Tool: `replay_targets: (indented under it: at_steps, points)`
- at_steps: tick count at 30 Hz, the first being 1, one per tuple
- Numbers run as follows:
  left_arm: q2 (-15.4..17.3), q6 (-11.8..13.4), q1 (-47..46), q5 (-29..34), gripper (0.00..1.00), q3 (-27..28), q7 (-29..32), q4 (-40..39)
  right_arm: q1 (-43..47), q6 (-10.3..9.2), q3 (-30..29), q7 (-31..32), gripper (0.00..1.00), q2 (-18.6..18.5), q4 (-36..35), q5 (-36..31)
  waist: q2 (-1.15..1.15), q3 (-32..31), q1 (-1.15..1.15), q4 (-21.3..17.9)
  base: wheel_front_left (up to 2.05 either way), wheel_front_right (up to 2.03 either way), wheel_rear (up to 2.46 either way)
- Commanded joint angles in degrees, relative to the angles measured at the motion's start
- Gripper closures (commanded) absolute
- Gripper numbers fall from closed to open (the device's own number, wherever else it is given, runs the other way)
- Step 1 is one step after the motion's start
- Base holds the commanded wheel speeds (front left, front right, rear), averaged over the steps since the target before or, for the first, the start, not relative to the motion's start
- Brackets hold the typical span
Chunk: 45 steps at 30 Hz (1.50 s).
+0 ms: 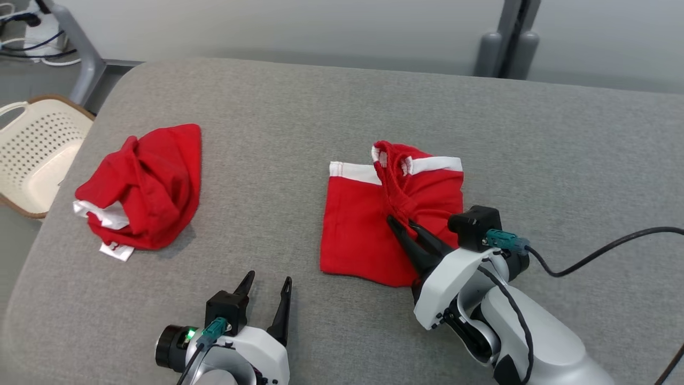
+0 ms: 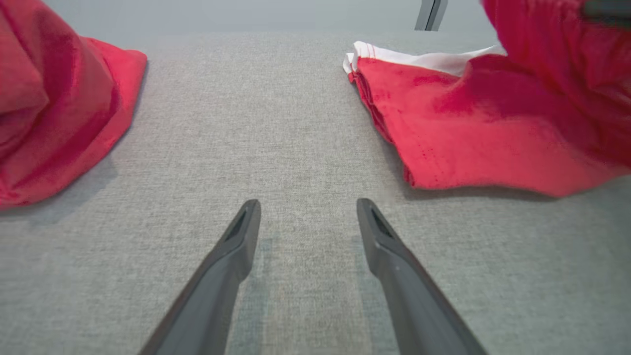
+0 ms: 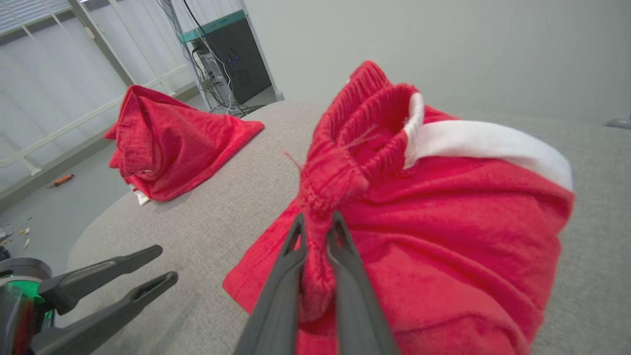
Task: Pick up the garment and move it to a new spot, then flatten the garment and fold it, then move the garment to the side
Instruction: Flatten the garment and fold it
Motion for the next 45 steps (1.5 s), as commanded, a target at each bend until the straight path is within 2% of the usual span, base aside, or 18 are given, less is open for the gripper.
replay_targets:
  at_steps: [1,6,7,8,9,15,18,22,24,30,35,41,45]
  points:
    - [0.27,0.54,0.57,-0.49,0.00,-0.20,-0.11,-0.08,-0.96,0.01,0.91,0.21,1.00,0.06,1.23,0.31,0.00,0.07,0.00,2.80,0.00,0.00,0.00]
    - [0.26,0.86,0.60,-1.02,0.00,-0.87,-0.11,-0.12,-2.84,0.01,2.56,-0.55,1.00,0.39,5.73,-0.67,0.00,0.42,0.00,5.60,0.00,0.00,0.00]
    - [0.25,0.86,0.60,-1.18,0.00,-0.90,-0.10,-0.13,-3.28,0.01,2.75,-0.95,0.77,0.41,6.59,-0.75,0.00,0.52,0.00,5.94,0.00,0.00,0.00]
    - [0.27,0.90,0.56,-1.28,0.00,-0.90,-0.11,-0.21,-3.62,0.01,3.04,-1.29,0.45,0.47,7.13,-0.47,0.00,0.59,0.00,6.20,0.00,0.00,0.00]
    - [0.24,0.95,0.57,-1.36,0.00,-1.01,-0.11,-0.33,-3.72,0.01,3.66,-1.82,0.00,0.57,7.00,0.51,0.00,0.62,0.00,6.44,0.00,0.00,0.00]
    - [0.26,1.52,0.68,-1.53,0.00,-0.85,-0.11,-0.71,-4.72,0.01,4.90,-4.31,0.00,0.38,6.93,3.30,0.00,0.59,0.00,6.06,0.00,0.00,0.00]
    - [0.26,1.81,0.62,-0.86,0.00,-0.10,-0.11,-1.50,-5.30,0.01,2.94,-5.68,0.00,0.35,9.14,2.05,0.00,0.35,0.00,4.62,0.00,0.00,0.00]
    - [0.27,2.12,0.72,0.27,0.00,1.33,-0.11,-2.82,-4.88,0.01,-3.09,-6.51,0.00,0.46,12.89,-2.35,0.00,-0.02,0.00,1.98,0.00,0.00,0.00]
    - [0.26,2.19,0.82,0.89,0.00,2.27,-0.11,-3.47,-3.89,0.01,-7.89,-6.54,0.00,0.24,12.42,-5.06,0.00,-0.09,0.00,0.45,0.00,0.00,0.00]
    - [0.28,2.05,1.35,3.08,0.00,5.31,-0.11,-5.18,3.47,0.01,-22.58,-6.50,0.00,-0.43,6.75,-15.25,0.00,-0.33,0.00,-3.66,0.00,0.00,0.00]
    - [0.31,1.66,2.33,4.66,0.00,8.35,-0.11,-6.26,10.56,0.01,-31.98,-6.50,0.00,0.05,1.30,-21.66,0.00,-0.96,0.00,-6.22,0.00,0.00,0.00]
    - [0.68,0.77,3.74,6.59,0.00,11.65,-0.11,-6.53,16.36,0.01,-38.19,-6.50,0.00,0.53,-3.31,-24.84,0.00,-2.45,0.00,-8.27,0.00,0.00,0.00]
    - [0.73,0.95,5.68,6.93,0.00,14.53,-0.11,-6.43,18.74,0.01,-38.18,-6.51,0.00,0.54,-4.51,-22.73,0.00,-4.20,0.00,-9.59,0.00,0.00,0.00]
